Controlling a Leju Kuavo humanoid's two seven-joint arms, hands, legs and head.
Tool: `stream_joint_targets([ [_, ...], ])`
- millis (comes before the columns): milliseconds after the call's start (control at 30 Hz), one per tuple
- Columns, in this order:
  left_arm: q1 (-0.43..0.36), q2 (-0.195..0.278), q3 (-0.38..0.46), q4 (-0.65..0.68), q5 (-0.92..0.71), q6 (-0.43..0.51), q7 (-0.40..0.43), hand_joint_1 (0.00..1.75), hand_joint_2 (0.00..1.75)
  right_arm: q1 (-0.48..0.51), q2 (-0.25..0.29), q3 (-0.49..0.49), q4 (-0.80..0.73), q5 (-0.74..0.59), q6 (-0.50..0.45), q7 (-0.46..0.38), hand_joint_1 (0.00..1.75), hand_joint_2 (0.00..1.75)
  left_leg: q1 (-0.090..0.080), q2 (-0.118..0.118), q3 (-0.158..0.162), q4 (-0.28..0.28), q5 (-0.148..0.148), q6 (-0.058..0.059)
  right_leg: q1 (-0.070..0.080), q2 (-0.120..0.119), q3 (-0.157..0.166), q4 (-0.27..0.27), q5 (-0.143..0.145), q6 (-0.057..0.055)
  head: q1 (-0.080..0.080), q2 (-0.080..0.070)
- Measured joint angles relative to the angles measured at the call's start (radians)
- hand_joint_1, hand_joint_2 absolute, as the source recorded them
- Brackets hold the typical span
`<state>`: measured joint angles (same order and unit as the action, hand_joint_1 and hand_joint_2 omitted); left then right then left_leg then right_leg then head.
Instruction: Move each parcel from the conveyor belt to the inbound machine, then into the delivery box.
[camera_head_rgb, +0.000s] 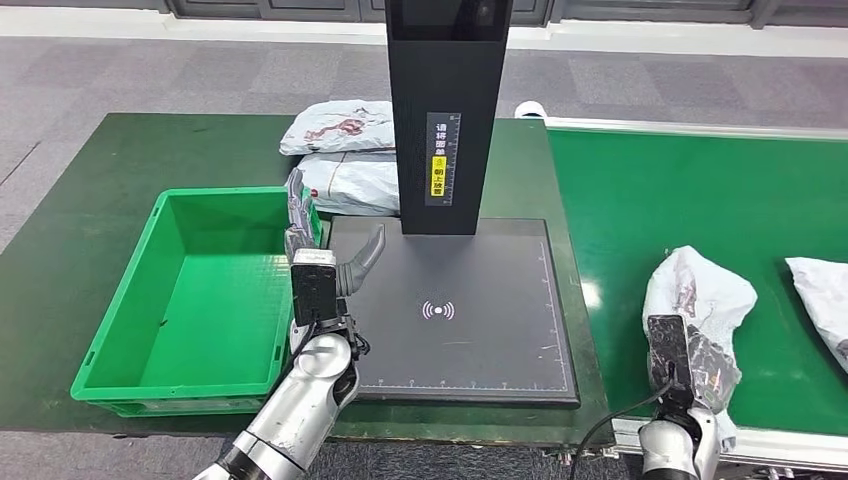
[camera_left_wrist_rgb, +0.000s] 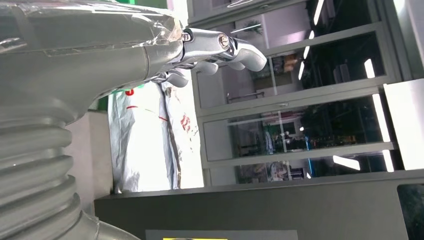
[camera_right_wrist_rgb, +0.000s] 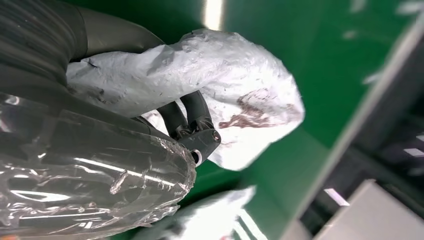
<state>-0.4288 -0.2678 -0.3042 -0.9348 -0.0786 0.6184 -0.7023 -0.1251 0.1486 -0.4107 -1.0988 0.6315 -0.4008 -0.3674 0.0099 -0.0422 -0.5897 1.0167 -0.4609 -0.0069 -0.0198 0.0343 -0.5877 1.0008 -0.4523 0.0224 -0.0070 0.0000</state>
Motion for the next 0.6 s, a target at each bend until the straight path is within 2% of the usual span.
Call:
stream_joint_targets([
  [100, 0.0, 0.002, 0.004, -0.003, -0.017, 0.021, 0.0, 0.0, 1.75, 0.021, 0.035, 0.113, -0.112, -0.027, 0.063, -0.031, 1.75, 1.75, 0.0, 0.003, -0.001, 0.0, 0.0, 0.0, 0.0, 0.002, -0.002, 0.001, 0.0, 0.0, 0.0, 0.0],
  [267, -0.001, 0.006, 0.004, -0.035, -0.036, 0.038, 0.0, 0.0, 1.75, 0.006, 0.069, 0.425, -0.216, -0.099, 0.142, 0.006, 1.75, 1.75, 0.001, 0.003, -0.001, 0.0, 0.002, -0.003, 0.001, 0.003, -0.005, 0.003, 0.0, -0.001, 0.0, 0.0],
  [467, -0.033, 0.006, 0.004, -0.049, -0.045, 0.024, 0.0, 0.0, 1.75, -0.038, 0.071, 0.736, -0.219, -0.22, 0.292, 0.041, 1.75, 1.75, 0.001, 0.002, -0.001, 0.0, 0.002, -0.004, 0.001, 0.003, -0.005, 0.003, 0.0, -0.001, 0.0, 0.0],
  [600, -0.054, 0.002, 0.004, -0.049, -0.045, 0.026, 0.0, 0.0, 1.75, -0.07, 0.068, 0.867, -0.167, -0.245, 0.307, 0.043, 1.75, 1.75, 0.001, 0.001, -0.001, 0.0, 0.002, -0.004, 0.001, 0.002, -0.005, 0.003, 0.0, -0.001, 0.0, 0.0],
])
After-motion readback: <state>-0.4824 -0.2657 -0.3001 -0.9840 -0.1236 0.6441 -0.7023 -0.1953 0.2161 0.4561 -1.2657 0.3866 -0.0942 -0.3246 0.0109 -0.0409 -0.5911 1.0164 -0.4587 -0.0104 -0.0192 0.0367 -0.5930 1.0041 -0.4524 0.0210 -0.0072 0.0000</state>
